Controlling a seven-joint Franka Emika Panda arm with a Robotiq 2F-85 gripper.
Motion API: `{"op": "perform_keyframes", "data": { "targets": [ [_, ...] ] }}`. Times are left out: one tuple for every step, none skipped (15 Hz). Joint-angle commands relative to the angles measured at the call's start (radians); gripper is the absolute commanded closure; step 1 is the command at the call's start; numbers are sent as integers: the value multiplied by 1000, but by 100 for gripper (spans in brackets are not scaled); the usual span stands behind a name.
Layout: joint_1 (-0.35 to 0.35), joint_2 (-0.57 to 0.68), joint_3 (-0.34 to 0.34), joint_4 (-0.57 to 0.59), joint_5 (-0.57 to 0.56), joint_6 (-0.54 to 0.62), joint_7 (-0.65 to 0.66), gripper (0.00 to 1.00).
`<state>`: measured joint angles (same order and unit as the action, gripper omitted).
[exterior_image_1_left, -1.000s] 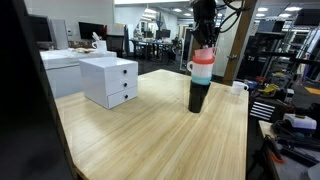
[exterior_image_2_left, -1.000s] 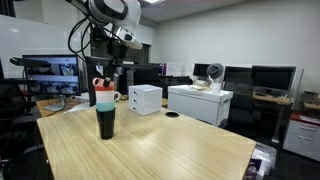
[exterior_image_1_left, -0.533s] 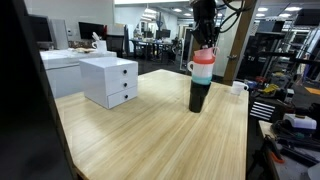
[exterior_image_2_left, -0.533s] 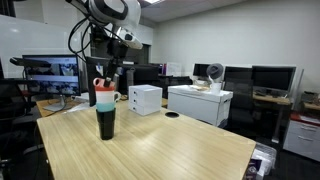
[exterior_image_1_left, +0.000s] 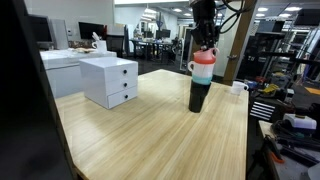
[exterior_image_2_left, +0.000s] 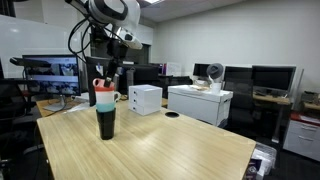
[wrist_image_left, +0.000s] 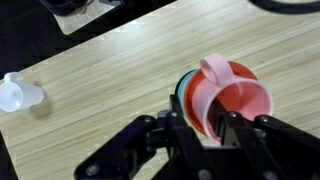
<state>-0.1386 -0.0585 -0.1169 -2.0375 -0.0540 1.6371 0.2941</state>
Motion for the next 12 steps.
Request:
{"op": "perform_keyframes", "data": {
  "targets": [
    [4, 0, 1, 8, -20, -30, -28, 36],
    [4, 0, 0, 7, -19, -28, -25, 80],
    [4, -1, 0, 7, -18, -27, -26, 76],
    [4, -4, 0, 7, -17, -29, -27, 77],
    [4, -6, 0, 7, -15, -28, -28, 84],
    [5, -9, 1, 6, -15, -30, -29, 90],
    [6, -13, 2, 6, -15, -30, -29, 93],
    [6, -14, 2, 7, -14, -31, -30, 95],
    [6, -16, 2, 11, -13, -33, -31, 98],
    [6, -18, 2, 14, -12, -35, -33, 98],
    [7, -19, 3, 19, -13, -37, -35, 94],
    [7, -21, 4, 22, -12, -41, -37, 94]
  ]
}}
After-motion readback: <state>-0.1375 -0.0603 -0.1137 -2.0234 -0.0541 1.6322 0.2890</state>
